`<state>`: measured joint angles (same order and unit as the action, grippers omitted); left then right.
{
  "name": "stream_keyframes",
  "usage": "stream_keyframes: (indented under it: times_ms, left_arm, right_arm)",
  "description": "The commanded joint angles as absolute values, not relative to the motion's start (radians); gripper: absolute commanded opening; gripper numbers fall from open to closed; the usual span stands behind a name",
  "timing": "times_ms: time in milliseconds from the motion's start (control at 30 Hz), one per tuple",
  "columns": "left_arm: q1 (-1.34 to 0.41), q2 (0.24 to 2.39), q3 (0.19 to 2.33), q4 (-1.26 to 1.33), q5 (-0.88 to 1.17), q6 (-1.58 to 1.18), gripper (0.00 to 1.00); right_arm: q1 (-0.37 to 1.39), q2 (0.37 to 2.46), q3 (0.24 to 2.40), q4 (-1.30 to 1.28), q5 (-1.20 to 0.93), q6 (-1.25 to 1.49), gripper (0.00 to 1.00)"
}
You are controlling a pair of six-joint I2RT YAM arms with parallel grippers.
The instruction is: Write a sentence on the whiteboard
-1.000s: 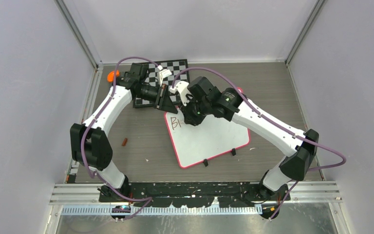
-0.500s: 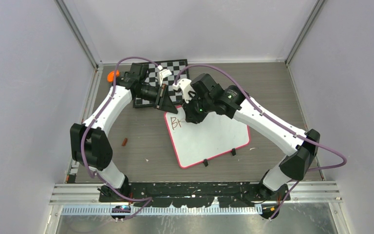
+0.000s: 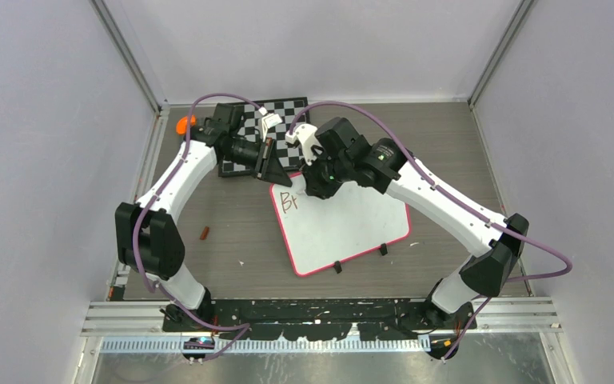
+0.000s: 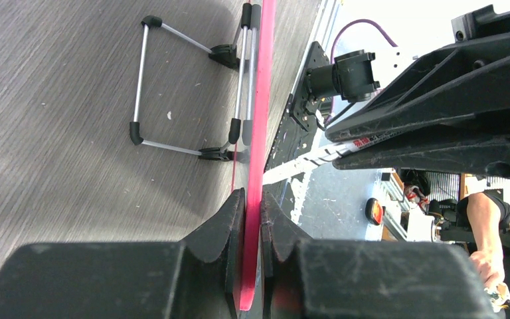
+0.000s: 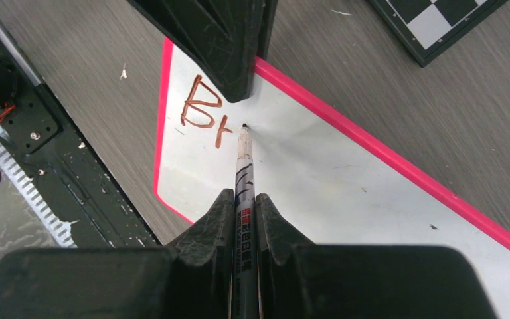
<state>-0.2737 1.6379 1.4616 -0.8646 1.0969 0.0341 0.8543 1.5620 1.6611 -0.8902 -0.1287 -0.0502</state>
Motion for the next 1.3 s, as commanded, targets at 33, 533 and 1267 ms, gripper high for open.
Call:
stream_keyframes:
  times_ms: [33, 533, 1267]
  left_arm:
    - [-0.273, 1.613, 1.476, -0.864, 1.087, 0.017, 0.00]
    - [-0.273, 1.611, 1.476, -0.864, 1.085, 0.015, 0.00]
    - [-0.273, 1.616, 1.475, -0.862, 1.083, 0.017, 0.00]
  right_arm:
    - [0.846, 1.554, 1.709, -0.861, -0.064, -0.046, 0.00]
    - [0.846, 1.562, 1.684, -0.892, -0.070, -0.054, 0.00]
    - [0.864, 1.530, 1.686, -0.919, -0.152, -0.055, 0.00]
